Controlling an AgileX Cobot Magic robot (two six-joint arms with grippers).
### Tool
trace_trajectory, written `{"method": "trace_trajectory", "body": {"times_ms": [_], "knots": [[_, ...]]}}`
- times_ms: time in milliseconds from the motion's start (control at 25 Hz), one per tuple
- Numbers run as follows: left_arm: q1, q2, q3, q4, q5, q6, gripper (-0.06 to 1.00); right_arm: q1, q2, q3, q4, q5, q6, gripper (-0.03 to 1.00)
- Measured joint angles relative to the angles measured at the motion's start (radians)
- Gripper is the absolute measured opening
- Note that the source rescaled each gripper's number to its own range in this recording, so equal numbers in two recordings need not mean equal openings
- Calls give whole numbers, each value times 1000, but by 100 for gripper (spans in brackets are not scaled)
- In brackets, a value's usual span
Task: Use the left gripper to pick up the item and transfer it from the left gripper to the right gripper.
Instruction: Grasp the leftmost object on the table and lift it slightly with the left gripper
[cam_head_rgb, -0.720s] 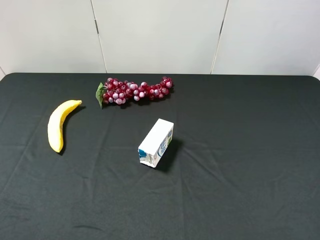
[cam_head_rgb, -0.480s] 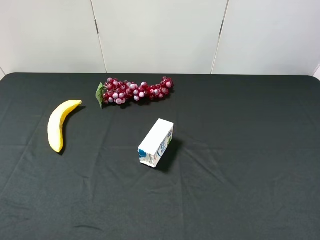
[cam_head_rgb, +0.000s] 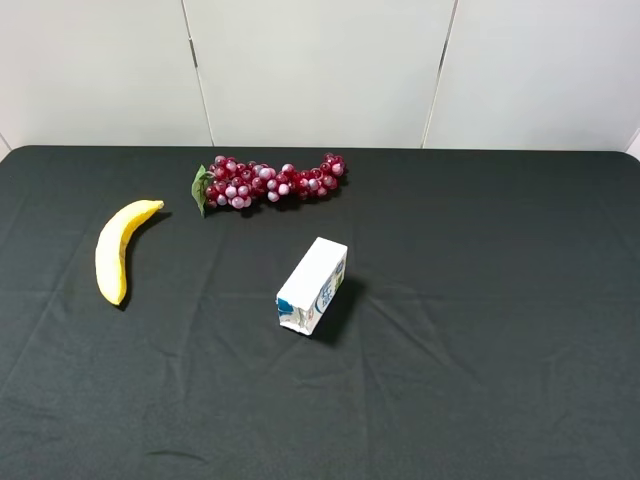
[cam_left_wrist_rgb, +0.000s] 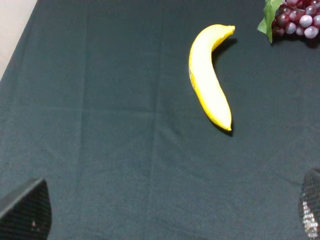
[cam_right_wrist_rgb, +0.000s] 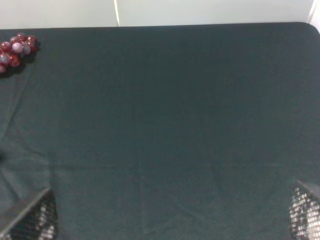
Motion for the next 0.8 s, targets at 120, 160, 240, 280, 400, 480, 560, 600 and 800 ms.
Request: {"method": "trace_trajectory", "body": {"times_ms": [120, 160, 240, 280, 400, 480, 560, 600, 800], "knots": [[0, 0, 0, 23, 0, 0, 100, 0, 0, 0, 0, 0, 0, 100], [0, 0, 0, 28, 0, 0, 100, 0, 0, 0, 0, 0, 0, 100], [0, 0, 0, 29, 0, 0, 100, 0, 0, 0, 0, 0, 0, 100], [0, 0, 0, 26, 0, 0, 100, 0, 0, 0, 0, 0, 0, 100], [0, 0, 0, 24, 0, 0, 100, 0, 0, 0, 0, 0, 0, 100], [0, 0, 0, 24, 0, 0, 100, 0, 0, 0, 0, 0, 0, 100], [0, 0, 0, 24, 0, -2, 100, 0, 0, 0, 0, 0, 0, 100], [0, 0, 0, 24, 0, -3, 100, 0, 0, 0, 0, 0, 0, 100], [0, 85, -11, 25, -1, -40, 100, 0, 0, 0, 0, 0, 0, 100]]}}
